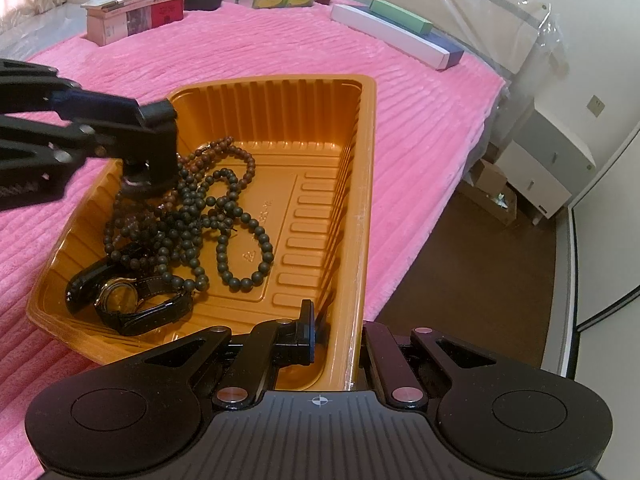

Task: Organize jewelry
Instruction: 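Open the left tool to drop the watch into the tray, then lower the orange tray onto the bed with the right tool and release it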

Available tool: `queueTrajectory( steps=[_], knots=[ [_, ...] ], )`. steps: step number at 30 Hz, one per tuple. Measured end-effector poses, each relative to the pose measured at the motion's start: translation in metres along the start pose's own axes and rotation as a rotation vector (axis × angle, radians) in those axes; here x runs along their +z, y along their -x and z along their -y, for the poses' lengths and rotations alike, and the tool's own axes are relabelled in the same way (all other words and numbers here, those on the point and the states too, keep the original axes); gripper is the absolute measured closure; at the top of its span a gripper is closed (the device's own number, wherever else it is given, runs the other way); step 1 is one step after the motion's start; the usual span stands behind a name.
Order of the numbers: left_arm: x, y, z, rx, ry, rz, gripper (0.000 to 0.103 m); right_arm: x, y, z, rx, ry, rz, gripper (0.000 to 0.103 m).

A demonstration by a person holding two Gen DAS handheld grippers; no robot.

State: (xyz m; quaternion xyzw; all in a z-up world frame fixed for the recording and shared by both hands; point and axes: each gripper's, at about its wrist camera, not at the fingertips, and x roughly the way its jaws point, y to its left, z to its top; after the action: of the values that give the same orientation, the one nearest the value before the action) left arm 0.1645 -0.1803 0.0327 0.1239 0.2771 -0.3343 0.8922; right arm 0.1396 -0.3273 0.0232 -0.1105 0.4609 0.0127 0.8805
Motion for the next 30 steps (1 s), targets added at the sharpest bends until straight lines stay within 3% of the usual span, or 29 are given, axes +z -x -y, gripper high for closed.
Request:
queueTrajectory(
  steps=[7, 17, 21, 28, 30],
  knots=[
    [-0.004, 0.022, -0.021, 0.073, 0.04, 0.046, 0.069, -0.001, -0.003, 0.004, 0.019, -0.017, -0.001, 0.098],
    [-0.052, 0.072, -0.067, 0.207, 0.171, 0.013, 0.061, 0.003, -0.02, 0.036, 0.128, -0.041, 0.007, 0.098],
    [-0.073, 0.089, -0.075, 0.24, 0.229, -0.009, 0.059, -0.001, -0.034, 0.056, 0.193, -0.112, -0.007, 0.098],
    [-0.104, 0.114, -0.081, 0.257, 0.36, -0.047, 0.04, -0.019, -0.029, 0.075, 0.279, -0.301, 0.069, 0.098],
    [-0.109, 0.124, -0.08, 0.259, 0.387, -0.043, 0.035, -0.024, -0.023, 0.083, 0.308, -0.365, 0.097, 0.086]
  ],
)
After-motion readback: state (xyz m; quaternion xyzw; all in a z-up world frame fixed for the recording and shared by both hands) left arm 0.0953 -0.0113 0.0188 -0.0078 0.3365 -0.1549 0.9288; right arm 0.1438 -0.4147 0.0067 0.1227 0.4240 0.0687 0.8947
